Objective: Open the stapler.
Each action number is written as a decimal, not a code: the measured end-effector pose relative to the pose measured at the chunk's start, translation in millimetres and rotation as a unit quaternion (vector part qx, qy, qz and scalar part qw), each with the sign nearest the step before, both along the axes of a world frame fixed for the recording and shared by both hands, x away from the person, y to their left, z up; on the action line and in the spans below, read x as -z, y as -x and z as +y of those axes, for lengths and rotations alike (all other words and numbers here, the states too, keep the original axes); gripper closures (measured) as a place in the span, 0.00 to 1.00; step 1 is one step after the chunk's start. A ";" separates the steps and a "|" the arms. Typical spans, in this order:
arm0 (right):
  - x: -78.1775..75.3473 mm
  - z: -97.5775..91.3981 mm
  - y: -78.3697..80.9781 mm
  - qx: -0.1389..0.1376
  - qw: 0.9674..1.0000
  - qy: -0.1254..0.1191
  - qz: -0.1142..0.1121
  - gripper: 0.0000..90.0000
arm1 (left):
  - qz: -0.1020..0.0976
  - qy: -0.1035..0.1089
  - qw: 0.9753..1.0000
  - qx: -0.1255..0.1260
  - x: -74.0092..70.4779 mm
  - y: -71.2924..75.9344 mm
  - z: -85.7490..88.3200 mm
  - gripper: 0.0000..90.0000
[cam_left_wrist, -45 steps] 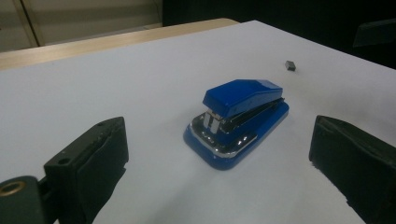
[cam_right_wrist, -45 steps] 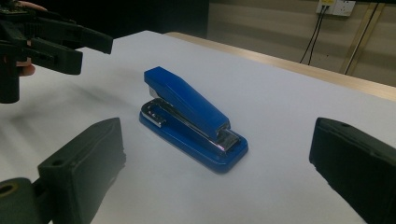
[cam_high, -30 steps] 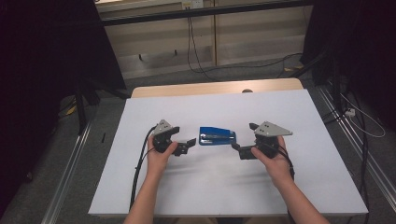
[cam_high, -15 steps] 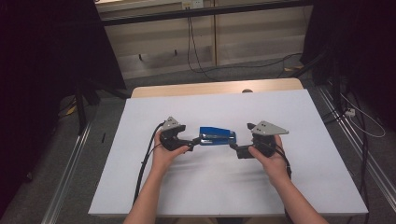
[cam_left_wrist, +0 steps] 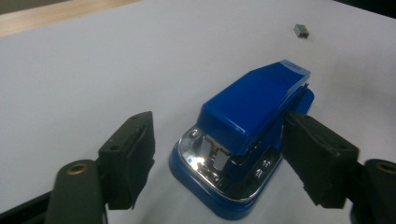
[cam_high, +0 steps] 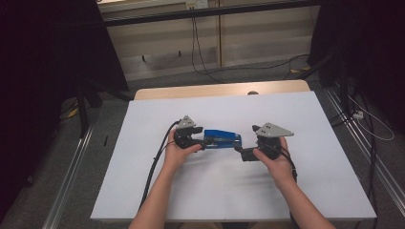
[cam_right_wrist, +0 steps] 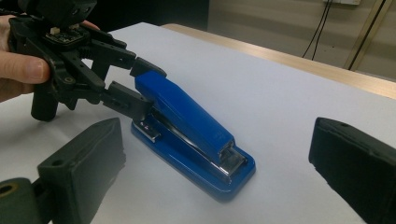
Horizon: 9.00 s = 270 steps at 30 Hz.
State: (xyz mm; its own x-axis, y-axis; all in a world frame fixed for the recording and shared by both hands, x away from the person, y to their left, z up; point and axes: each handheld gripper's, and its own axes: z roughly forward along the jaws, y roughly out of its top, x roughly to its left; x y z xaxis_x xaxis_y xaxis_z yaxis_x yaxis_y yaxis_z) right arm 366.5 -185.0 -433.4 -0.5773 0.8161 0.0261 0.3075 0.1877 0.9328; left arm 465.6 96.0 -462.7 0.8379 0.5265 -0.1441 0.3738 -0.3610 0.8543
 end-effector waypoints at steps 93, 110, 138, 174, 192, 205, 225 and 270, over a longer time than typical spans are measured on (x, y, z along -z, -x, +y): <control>28.4 98.7 -43.1 0.087 0.994 -0.029 0.054 1.00 | 0.008 0.060 0.998 0.012 -53.8 2.6 4.2 0.56; 27.1 99.7 -42.8 0.089 0.994 -0.035 0.051 1.00 | 0.020 0.013 1.000 -0.004 -28.2 0.1 7.7 0.95; 6.3 93.7 -40.1 0.101 0.995 -0.011 0.019 1.00 | 0.005 -0.021 1.000 -0.007 -8.0 3.5 -5.1 1.00; 10.8 27.4 -34.4 0.154 0.988 0.021 0.020 1.00 | -0.009 -0.038 0.999 -0.007 -8.4 5.9 -6.9 1.00; 27.4 6.8 -35.3 0.160 0.986 0.030 0.036 1.00 | -0.004 -0.023 1.000 -0.007 -6.4 5.6 -5.1 1.00; 20.1 -2.3 -33.3 0.147 0.987 0.053 0.031 0.83 | -0.003 -0.002 1.000 0.007 -11.5 7.7 -5.2 0.91; -6.1 -52.7 -14.2 0.220 0.973 0.058 0.040 0.40 | 0.005 -0.007 0.998 -0.069 -34.5 34.5 45.6 0.32; 33.9 -65.1 -42.5 0.257 0.951 0.087 0.150 0.59 | -0.016 0.005 0.993 -0.113 -29.4 69.2 91.3 0.12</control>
State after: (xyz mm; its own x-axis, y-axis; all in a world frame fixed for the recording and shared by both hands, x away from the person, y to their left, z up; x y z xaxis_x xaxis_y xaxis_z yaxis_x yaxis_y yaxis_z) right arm 409.0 -250.0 -467.3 -0.0894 0.9954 -0.0345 0.6484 0.0845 0.7566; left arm 396.4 187.2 -433.3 0.7019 0.7011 -0.1257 0.4181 -0.2628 0.8696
